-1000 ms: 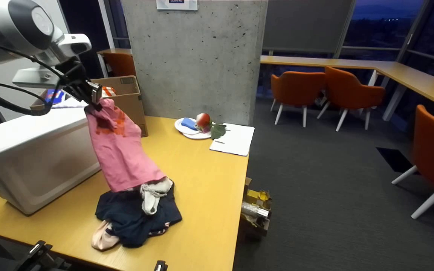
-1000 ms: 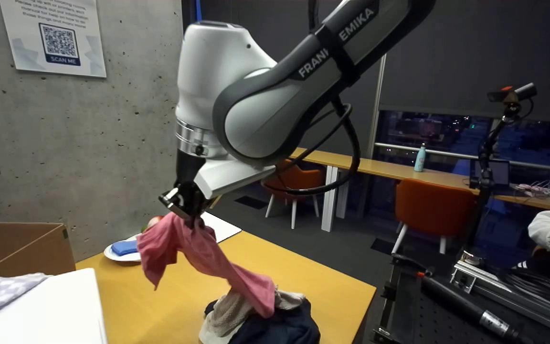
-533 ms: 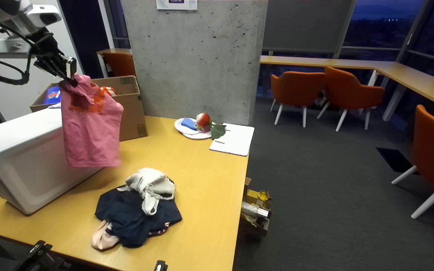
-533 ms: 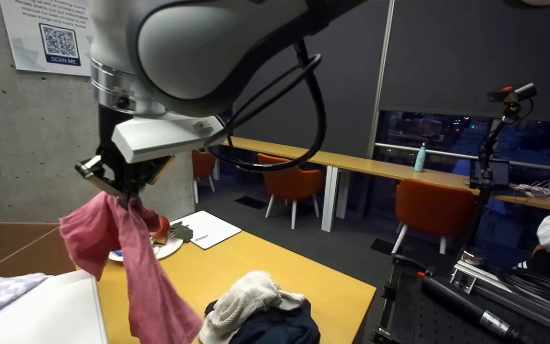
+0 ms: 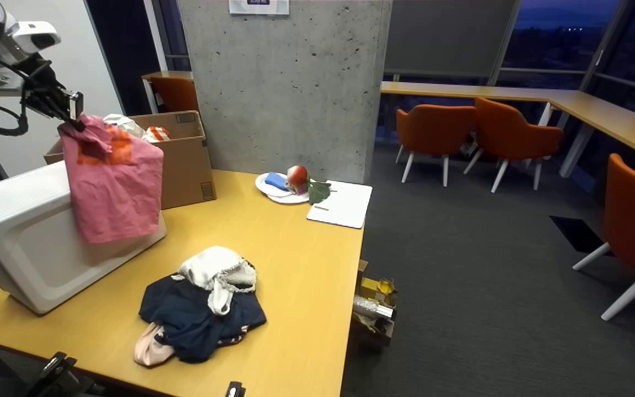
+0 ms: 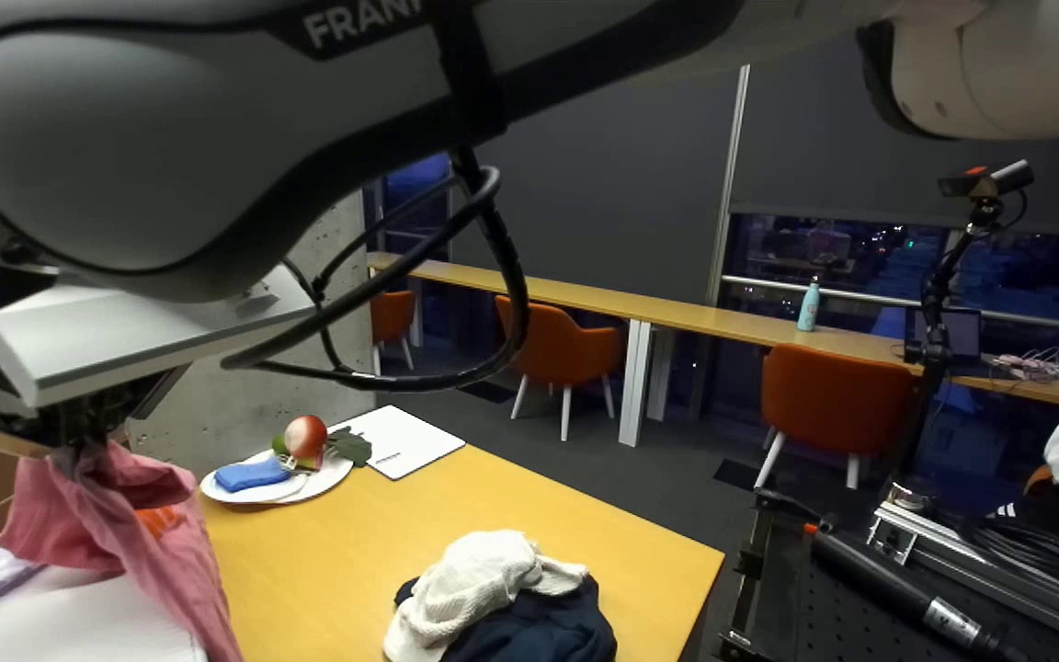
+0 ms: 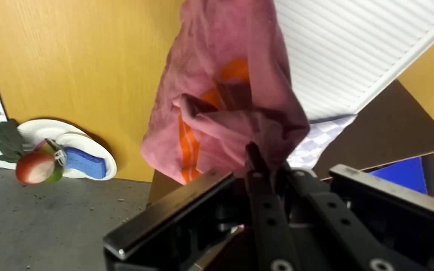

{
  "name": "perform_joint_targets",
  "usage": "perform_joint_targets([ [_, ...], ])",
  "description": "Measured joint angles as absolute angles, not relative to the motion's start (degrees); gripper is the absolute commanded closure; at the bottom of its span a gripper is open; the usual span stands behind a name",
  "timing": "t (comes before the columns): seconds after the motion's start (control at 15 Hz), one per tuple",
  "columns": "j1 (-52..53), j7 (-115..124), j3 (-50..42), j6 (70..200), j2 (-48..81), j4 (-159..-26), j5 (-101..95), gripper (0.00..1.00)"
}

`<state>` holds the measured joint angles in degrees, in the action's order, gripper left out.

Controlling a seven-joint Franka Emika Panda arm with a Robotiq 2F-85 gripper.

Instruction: Move the clothes to the box

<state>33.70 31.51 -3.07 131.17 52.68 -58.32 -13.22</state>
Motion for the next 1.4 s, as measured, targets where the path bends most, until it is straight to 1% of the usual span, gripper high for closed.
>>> perform_joint_targets([
  [0.47, 34.7, 26.0, 0.4, 129.2, 62.7, -42.7, -12.6, 0.98],
  [0.53, 34.9, 25.2, 0.7, 129.2, 63.7, -41.5, -12.1, 0.96],
  [0.6, 35.2, 24.5, 1.0, 129.1, 64.8, -40.3, -11.6, 0.79],
  [0.67, 35.5, 23.9, 1.1, 129.1, 65.7, -39.3, -11.2, 0.66],
  [0.8, 35.9, 23.1, 1.2, 128.6, 67.5, -37.4, -10.3, 0.54],
  [0.87, 36.1, 22.8, 1.2, 128.0, 68.3, -36.4, -9.8, 0.45],
  [0.93, 36.2, 22.4, 1.2, 127.3, 69.0, -35.3, -9.4, 0.39],
  [1.0, 36.2, 22.3, 1.2, 126.9, 69.4, -34.6, -9.4, 0.31],
  [1.13, 36.2, 22.2, 1.2, 126.2, 69.3, -33.8, -9.4, 0.18],
  [1.2, 36.2, 22.2, 1.2, 125.5, 69.2, -33.2, -9.4, 0.09],
  [1.27, 36.1, 22.2, 1.2, 124.7, 68.8, -32.6, -9.4, 0.03],
  [1.33, 36.1, 22.2, 1.2, 123.5, 68.2, -32.1, -9.4, 0.00],
  [1.4, 35.9, 22.2, 1.2, 121.9, 67.4, -31.8, -9.4, 0.00],
])
